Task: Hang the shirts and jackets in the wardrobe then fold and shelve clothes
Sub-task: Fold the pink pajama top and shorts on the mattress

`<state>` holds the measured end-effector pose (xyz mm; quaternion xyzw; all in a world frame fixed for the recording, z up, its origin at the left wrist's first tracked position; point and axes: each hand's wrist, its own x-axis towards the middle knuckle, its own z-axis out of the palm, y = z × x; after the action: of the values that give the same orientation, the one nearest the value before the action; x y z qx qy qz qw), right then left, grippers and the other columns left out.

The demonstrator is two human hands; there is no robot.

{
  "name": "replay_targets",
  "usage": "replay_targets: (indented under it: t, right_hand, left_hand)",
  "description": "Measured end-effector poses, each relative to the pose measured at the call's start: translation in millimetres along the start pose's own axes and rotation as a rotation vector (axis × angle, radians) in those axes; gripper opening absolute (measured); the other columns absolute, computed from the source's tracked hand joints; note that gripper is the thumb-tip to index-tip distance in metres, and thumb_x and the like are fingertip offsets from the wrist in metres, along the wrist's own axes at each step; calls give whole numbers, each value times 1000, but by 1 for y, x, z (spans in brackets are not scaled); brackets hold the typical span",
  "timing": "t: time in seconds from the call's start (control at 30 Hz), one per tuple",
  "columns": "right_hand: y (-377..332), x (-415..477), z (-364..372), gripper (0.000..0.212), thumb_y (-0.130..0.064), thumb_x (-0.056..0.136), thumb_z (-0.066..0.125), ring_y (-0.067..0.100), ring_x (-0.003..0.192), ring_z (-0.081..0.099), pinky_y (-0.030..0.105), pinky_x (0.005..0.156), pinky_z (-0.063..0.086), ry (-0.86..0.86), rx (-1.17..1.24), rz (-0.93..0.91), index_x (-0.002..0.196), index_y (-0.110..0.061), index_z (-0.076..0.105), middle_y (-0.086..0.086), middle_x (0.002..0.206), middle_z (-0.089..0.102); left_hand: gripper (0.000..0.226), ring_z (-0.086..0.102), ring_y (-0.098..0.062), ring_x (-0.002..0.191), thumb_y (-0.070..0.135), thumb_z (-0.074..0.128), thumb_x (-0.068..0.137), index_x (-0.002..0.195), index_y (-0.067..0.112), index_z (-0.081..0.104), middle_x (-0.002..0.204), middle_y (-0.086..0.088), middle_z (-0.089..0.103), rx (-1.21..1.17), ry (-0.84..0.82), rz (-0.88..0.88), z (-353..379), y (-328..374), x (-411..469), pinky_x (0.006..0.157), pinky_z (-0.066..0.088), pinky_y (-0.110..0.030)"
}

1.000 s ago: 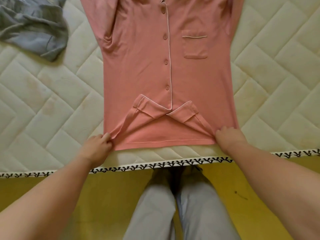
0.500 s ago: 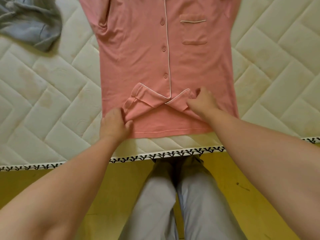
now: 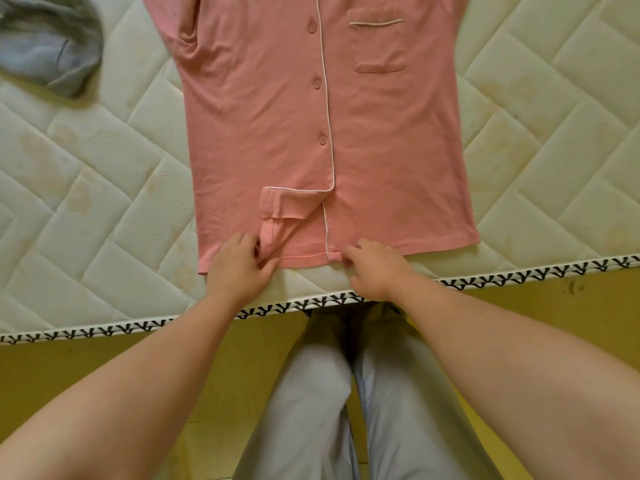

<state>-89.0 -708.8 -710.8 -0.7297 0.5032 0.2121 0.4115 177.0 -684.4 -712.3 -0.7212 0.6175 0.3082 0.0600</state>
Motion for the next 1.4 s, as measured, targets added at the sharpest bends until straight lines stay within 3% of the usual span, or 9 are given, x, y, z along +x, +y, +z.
replay_targets:
  t: [0.17,0.3,0.4,0.5,0.73,0.9,1.07,1.23,1.4]
  right_hand:
    - [0,2,-5,29,-20,83,58,30,98,54,34,69,37,134,12,11,111,-21,50,5,111,50]
    - [-3,3,-6,31,-17,82,61,31,98,52,35,68,36,162,-26,62,110,-18,47,7,111,46]
    - [-7,3,-1,26,-15,86,56,32,99,55,37,68,39,-9,-37,47,111,-19,48,7,112,43]
    - [-8,5,-1,25,-15,87,54,32,98,55,38,68,38,-14,-22,54,111,-19,49,7,114,43]
    - [-7,17,-10,11,-27,92,49,29,87,52,34,70,37,-3,261,151,87,-18,49,2,93,50]
    - [-10,33,-21,46,-35,100,35,37,84,63,43,76,48,122,882,382,71,-9,59,21,85,68]
    - [-4,36,-14,45,-46,96,50,25,66,56,32,58,39,32,658,368,59,-19,51,-1,59,56]
    - [5,40,-22,41,-51,93,50,27,75,63,32,69,50,-32,553,380,67,-20,55,4,75,66]
    - [38,46,-61,43,-46,100,43,36,103,63,37,81,47,194,456,485,83,-13,65,18,105,69]
  left_hand:
    - [68,55,-9,100,55,80,73,124,19,53,109,11,57,-459,75,-189,-2,40,32,83,45,-28]
    - [66,63,-14,98,58,79,69,117,21,52,104,10,62,-723,160,-477,-1,65,53,76,46,-24]
    - [73,58,-14,95,55,82,69,123,14,54,105,5,59,-702,140,-541,7,72,48,81,43,-27]
    - [56,62,-18,90,51,80,67,105,17,57,94,7,62,-689,103,-602,11,71,33,77,47,-30]
    - [14,54,-28,67,18,71,85,81,12,59,80,-4,57,-162,140,91,8,64,-3,55,43,-35]
    - [20,50,-32,55,-6,75,64,67,4,58,73,-14,57,96,124,515,15,80,-11,42,38,-36]
    - [9,58,-34,66,5,70,79,77,8,62,79,-11,57,211,-86,479,26,87,-7,53,32,-35]
    - [15,59,-32,67,30,61,86,82,17,56,82,-3,61,127,-66,332,15,103,11,53,34,-32]
    - [12,59,-36,85,18,59,91,99,10,62,98,-9,62,77,35,322,-10,140,66,62,41,-40]
